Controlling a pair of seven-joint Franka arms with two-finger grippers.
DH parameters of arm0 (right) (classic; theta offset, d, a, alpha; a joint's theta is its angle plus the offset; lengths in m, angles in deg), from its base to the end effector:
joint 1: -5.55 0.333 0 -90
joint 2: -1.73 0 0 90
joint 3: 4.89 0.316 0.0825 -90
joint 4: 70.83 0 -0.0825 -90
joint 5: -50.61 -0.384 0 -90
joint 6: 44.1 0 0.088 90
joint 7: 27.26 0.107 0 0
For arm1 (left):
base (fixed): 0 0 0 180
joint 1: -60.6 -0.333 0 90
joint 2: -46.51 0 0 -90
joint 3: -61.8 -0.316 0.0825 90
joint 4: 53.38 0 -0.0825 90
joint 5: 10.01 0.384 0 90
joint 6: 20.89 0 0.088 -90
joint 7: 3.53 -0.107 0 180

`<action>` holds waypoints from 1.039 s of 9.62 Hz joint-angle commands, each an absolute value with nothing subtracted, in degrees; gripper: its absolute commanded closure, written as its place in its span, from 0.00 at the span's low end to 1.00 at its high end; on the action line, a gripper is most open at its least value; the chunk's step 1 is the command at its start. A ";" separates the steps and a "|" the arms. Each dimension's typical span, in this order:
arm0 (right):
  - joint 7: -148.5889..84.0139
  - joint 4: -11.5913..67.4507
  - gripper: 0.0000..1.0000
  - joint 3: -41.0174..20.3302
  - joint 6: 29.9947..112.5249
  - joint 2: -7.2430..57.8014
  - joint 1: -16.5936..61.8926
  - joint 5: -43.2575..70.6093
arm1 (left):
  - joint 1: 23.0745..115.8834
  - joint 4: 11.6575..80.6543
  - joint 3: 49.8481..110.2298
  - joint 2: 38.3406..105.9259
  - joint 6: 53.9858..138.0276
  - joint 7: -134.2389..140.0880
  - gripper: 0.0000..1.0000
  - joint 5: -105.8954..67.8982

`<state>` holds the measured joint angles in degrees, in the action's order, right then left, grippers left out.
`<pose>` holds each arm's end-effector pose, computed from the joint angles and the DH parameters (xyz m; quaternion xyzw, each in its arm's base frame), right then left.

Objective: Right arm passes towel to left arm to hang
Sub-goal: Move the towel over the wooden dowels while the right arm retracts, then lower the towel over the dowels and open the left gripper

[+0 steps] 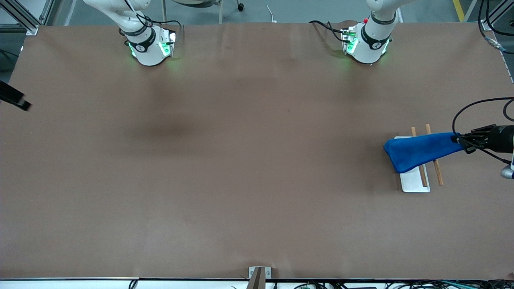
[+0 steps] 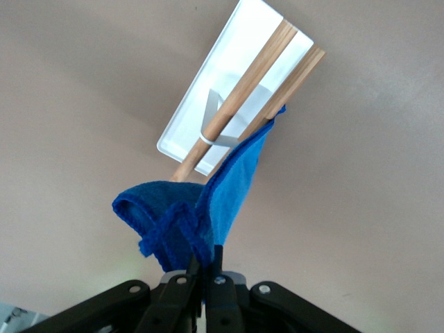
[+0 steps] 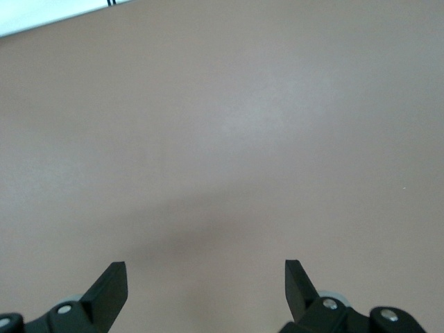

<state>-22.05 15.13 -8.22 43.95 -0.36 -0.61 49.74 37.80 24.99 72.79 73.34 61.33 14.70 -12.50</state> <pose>0.5323 -0.0880 0.6745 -0.9912 0.1273 -0.0367 0.0073 0.6298 0.1483 0.4288 0.9445 0.2563 -0.1981 0.0549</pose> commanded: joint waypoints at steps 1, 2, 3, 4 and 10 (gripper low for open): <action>-20.23 13.46 0.00 -8.15 42.05 0.76 -0.16 50.87 | 38.19 22.65 72.88 76.65 61.99 9.77 1.00 -9.75; -20.31 13.55 0.00 -8.06 41.77 0.76 -0.07 50.87 | 38.19 21.08 72.88 77.70 62.16 7.22 1.00 -7.74; -20.40 14.42 0.00 -7.97 41.42 0.50 0.01 50.87 | 38.28 19.50 72.88 78.84 62.25 5.11 1.00 -6.24; -20.92 14.51 0.00 -7.97 40.72 0.58 -0.16 50.87 | 38.28 18.61 72.88 79.55 62.51 3.96 1.00 -6.05; -21.97 15.92 0.00 -7.97 40.81 0.50 0.98 50.61 | 37.32 18.78 72.09 81.40 67.96 -5.45 0.99 -2.45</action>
